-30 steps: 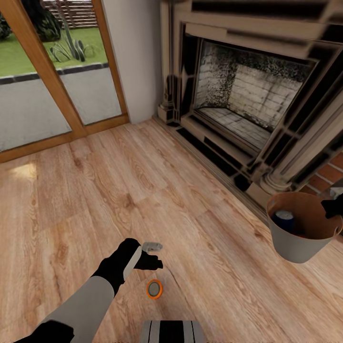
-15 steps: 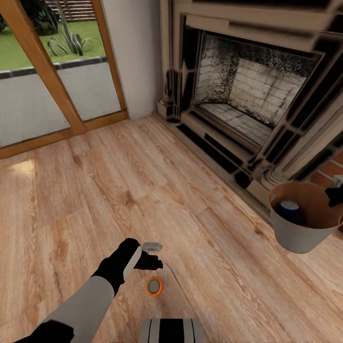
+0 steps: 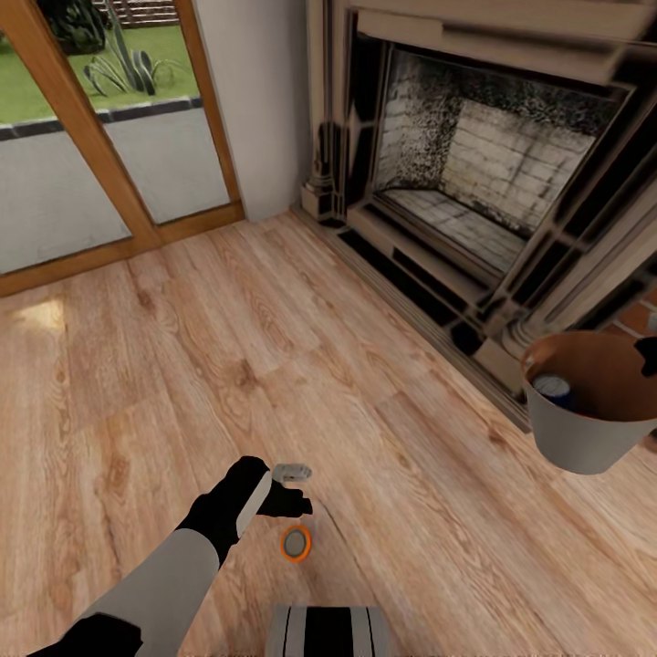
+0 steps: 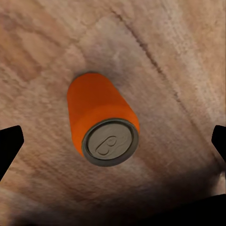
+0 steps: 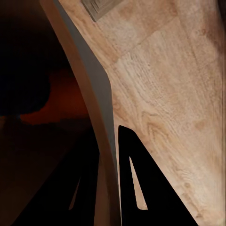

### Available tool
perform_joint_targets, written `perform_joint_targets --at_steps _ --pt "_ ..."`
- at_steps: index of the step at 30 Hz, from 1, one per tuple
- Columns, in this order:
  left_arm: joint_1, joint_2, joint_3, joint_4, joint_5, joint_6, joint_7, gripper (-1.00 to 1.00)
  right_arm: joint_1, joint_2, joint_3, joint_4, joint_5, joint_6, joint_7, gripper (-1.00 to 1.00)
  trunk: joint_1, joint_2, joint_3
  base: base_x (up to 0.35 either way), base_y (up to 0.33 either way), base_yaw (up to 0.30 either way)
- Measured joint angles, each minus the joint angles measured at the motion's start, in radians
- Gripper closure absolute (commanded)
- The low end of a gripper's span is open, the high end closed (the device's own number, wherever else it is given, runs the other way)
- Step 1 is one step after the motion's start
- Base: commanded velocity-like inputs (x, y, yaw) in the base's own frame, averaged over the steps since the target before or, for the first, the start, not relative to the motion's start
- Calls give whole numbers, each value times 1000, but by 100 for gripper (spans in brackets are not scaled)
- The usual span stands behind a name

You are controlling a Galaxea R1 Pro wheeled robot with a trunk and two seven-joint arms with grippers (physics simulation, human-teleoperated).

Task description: Put the three can of soda from the living room inside the tash can in the kitchen.

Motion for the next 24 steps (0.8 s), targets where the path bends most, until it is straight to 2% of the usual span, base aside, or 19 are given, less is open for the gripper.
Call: perform_joint_targets --at_steps 5,6,11,17,22,24 --pt "0 0 1 0 0 -1 0 -100 -4 -2 0 -27 56 1 56 100 19 -35 -23 0 0 0" --pt "0 0 0 0 -1 0 0 -100 -5 -2 1 -41 82 1 83 100 23 -42 -28 0 0 0" --pt "0 0 1 0 -1 0 0 -100 -5 -3 0 -61 126 0 126 100 42 -77 -52 0 0 0" --pt "0 0 1 0 -1 0 0 -100 -6 -4 -1 -66 138 1 142 100 42 -77 -61 0 0 0" --pt "0 -1 1 0 -1 0 0 -100 -5 -5 -3 -68 140 2 144 100 61 -112 -85 0 0 0" --pt "0 -1 1 0 -1 0 0 -100 -5 -6 -1 -68 141 0 144 100 61 -112 -88 0 0 0"
